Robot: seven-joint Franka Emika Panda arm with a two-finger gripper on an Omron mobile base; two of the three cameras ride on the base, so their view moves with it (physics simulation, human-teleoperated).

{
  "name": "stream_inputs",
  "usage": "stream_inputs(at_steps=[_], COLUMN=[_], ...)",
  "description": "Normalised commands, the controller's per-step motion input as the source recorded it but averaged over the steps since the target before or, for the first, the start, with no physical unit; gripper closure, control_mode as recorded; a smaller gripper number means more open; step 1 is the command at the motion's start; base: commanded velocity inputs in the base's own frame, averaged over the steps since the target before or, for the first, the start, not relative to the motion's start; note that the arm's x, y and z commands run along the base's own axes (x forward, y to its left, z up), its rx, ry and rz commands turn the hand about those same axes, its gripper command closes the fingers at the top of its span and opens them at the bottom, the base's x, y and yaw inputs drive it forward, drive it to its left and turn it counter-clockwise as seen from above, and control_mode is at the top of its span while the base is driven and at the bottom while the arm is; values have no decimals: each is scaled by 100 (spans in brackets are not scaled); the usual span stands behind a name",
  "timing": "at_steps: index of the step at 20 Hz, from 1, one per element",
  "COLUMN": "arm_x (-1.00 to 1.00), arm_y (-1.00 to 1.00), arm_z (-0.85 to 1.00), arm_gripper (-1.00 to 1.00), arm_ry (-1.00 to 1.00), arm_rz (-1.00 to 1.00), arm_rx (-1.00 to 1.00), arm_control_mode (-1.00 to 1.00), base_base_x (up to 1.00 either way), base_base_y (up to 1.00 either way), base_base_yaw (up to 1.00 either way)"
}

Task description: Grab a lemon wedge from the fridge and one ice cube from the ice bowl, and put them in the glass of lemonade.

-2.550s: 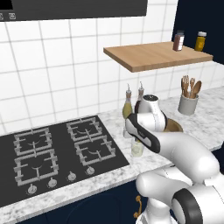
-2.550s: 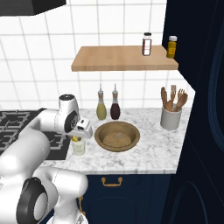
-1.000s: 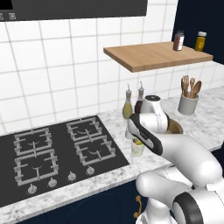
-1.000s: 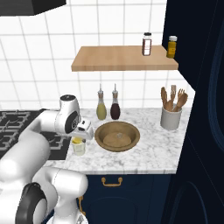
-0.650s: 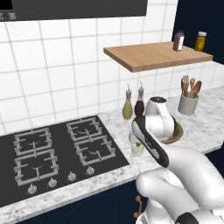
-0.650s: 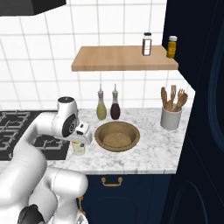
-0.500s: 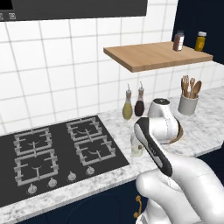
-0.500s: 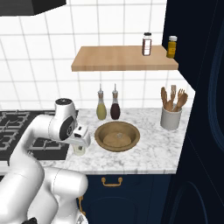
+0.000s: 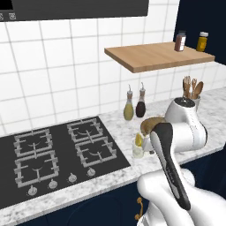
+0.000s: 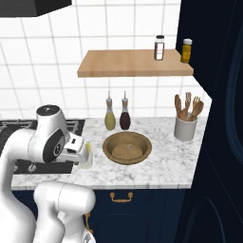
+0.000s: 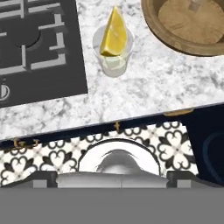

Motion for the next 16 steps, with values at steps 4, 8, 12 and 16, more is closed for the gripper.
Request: stream_inputs(at_steps=[4, 8, 12, 16], arm_x=[-50, -41, -25, -4], arm_y=[0, 0, -7, 0], arm_z=[77, 23, 30, 31], arm_gripper=[-100, -100, -100, -100], arm_ry=[-8, -8, -5, -17], arm_rz=[2, 0, 0, -2], arm_rx=[0, 0, 5, 1], arm_control_mode=[-100, -100, -100, -100], base_base_x=[0, 0, 0, 0], base_base_y=[0, 0, 0, 0], base_base_yaw=[0, 0, 0, 0])
